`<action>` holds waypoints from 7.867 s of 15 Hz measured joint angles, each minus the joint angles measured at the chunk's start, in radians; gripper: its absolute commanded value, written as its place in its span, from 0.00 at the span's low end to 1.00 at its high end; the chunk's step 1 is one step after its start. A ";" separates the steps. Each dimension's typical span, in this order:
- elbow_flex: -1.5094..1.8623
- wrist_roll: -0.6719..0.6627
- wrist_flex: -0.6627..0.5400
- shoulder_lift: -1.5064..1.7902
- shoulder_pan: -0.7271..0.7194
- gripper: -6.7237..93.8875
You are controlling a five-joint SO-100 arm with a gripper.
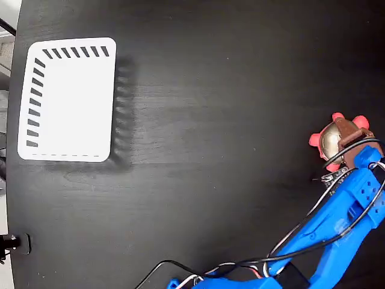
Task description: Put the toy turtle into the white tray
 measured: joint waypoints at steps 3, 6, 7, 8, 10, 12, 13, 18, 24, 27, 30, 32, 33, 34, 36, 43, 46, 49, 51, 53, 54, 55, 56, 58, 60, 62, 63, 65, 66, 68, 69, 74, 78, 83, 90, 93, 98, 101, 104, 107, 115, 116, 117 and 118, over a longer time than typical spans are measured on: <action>0.026 0.000 -0.049 -0.012 0.002 0.61; 0.049 -0.014 -0.109 -0.012 0.000 0.61; 0.055 -0.018 -0.114 -0.012 0.002 0.61; 0.066 -0.021 -0.121 -0.012 0.011 0.61; 0.074 -0.041 -0.138 -0.012 0.025 0.61; 0.092 -0.066 -0.156 -0.012 0.017 0.59; 0.101 -0.069 -0.164 -0.012 0.017 0.52; 0.135 -0.061 -0.210 -0.008 0.014 0.19; 0.209 -0.041 -0.291 0.025 0.012 0.04; 0.210 -0.029 -0.285 0.028 0.012 0.04; 0.130 0.003 -0.150 0.023 0.011 0.03; 0.075 0.026 -0.026 0.023 0.009 0.03; 0.052 0.044 0.017 0.023 0.009 0.03; 0.038 0.071 0.058 0.023 0.009 0.03; 0.028 0.130 0.112 0.038 0.000 0.03; -0.109 0.397 0.356 0.163 -0.127 0.03; -0.147 0.607 0.428 0.249 -0.255 0.03; -0.147 0.810 0.436 0.299 -0.453 0.03; -0.147 0.930 0.465 0.350 -0.601 0.03; -0.147 1.039 0.468 0.383 -0.761 0.03; -0.147 1.091 0.466 0.391 -0.833 0.03; -0.147 1.157 0.456 0.393 -0.917 0.03; -0.147 1.213 0.445 0.393 -0.997 0.03; -0.181 1.307 0.413 0.373 -1.158 0.03; -0.272 1.359 0.391 0.273 -1.273 0.03; -0.353 1.384 0.390 0.146 -1.344 0.03; -0.371 1.384 0.390 0.104 -1.362 0.03; -0.380 1.384 0.380 0.046 -1.382 0.03; -0.387 1.384 0.380 0.026 -1.384 0.03; -0.396 1.384 0.365 -0.018 -1.384 0.03; -0.396 1.384 0.362 -0.026 -1.384 0.03; -0.396 1.384 0.357 -0.054 -1.371 0.06; -0.396 1.384 0.344 -0.066 -1.373 0.55; -0.396 1.384 0.348 -0.072 -1.371 0.58; -0.396 1.439 0.357 0.003 -1.371 0.06; -0.276 1.560 0.219 0.261 -1.296 0.06; 0.321 1.575 -0.012 0.819 -1.135 0.06; 0.810 1.513 -0.201 1.184 -1.054 0.06; 1.275 1.489 -0.307 1.497 -0.969 0.06; 1.540 1.460 -0.273 1.744 -0.940 0.06; 1.678 1.473 0.114 2.204 -0.923 0.06; 1.677 1.473 0.153 2.235 -0.922 0.06; 1.677 1.480 0.192 2.258 -0.934 0.06; 1.677 1.488 0.224 2.264 -0.933 0.06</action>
